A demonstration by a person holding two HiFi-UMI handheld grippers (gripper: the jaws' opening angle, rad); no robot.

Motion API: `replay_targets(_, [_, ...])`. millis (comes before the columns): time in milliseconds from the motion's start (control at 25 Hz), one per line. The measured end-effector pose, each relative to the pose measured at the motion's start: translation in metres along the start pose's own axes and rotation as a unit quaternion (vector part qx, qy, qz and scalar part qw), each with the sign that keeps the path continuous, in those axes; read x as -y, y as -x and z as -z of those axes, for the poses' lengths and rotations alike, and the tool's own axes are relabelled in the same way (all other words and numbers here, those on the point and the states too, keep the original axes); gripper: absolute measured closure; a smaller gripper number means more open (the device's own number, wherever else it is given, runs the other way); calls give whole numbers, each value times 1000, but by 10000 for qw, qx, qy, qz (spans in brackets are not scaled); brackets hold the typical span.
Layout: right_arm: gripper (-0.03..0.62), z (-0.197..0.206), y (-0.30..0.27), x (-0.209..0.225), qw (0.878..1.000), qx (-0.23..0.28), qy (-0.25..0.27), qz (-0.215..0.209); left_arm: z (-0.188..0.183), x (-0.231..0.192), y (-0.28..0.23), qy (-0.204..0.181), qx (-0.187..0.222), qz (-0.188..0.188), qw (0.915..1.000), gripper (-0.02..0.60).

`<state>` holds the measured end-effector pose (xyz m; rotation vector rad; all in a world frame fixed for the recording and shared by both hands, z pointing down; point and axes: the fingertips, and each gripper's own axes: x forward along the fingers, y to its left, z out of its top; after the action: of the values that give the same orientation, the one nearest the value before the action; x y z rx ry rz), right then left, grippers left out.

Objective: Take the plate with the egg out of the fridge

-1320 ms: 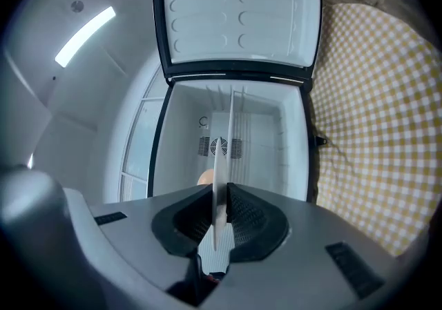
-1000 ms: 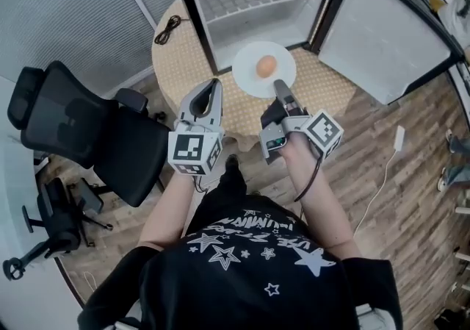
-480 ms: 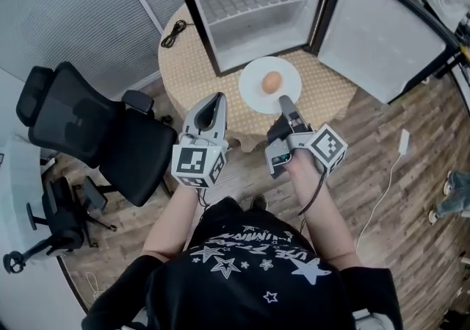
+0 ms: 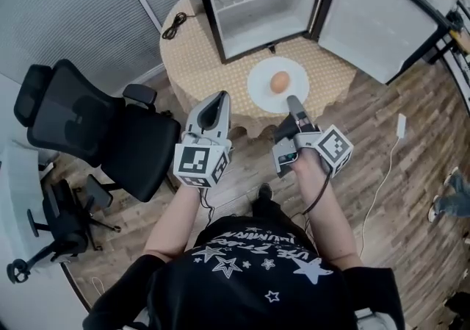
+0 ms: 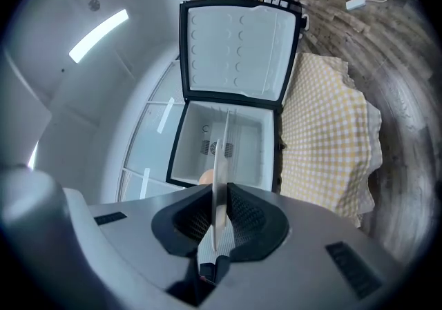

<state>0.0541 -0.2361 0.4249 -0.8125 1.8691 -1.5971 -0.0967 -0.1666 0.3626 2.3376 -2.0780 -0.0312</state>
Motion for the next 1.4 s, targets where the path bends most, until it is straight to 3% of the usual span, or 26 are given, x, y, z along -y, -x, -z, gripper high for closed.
replay_targets(920, [539,90,138,-27,9986,478,232,37,-5,43,133,-23,107,724,9973,574])
replay_targets(1400, [539,116,174,-23,9979,604,217,94,8,54,168,-41,60,881,9961,574])
